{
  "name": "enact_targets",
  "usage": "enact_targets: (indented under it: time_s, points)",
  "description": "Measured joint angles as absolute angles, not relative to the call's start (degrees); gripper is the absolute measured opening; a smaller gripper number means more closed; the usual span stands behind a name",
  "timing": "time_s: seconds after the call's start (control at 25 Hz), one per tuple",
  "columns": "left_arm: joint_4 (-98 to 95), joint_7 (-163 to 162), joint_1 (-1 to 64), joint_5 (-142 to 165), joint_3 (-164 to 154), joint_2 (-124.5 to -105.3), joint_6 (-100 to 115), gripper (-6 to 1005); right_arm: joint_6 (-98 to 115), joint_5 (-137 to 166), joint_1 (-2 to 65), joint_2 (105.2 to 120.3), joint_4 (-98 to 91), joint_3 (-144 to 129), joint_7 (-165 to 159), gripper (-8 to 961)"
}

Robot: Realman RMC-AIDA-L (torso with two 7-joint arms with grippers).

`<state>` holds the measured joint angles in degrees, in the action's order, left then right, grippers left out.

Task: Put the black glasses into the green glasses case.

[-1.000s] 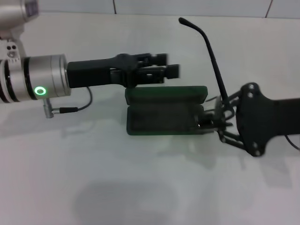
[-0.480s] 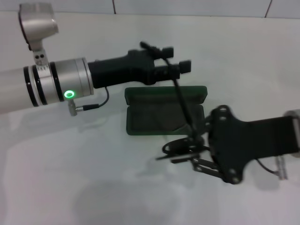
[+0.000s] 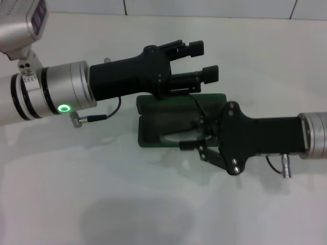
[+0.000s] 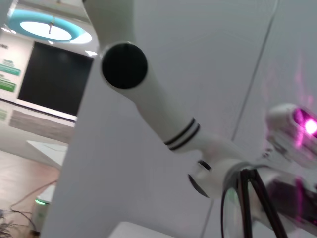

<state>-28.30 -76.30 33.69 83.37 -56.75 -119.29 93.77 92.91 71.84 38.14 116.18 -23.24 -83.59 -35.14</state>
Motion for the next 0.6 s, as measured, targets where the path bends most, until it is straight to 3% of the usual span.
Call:
enact_targets:
  time_s: [0.6]
  points:
    - [-28.3, -75.3, 33.9, 86.8, -54.6, -119.18, 94.1, 834, 89.4, 71.9, 37.3, 115.9, -23.8, -83.9, -34.2, 108]
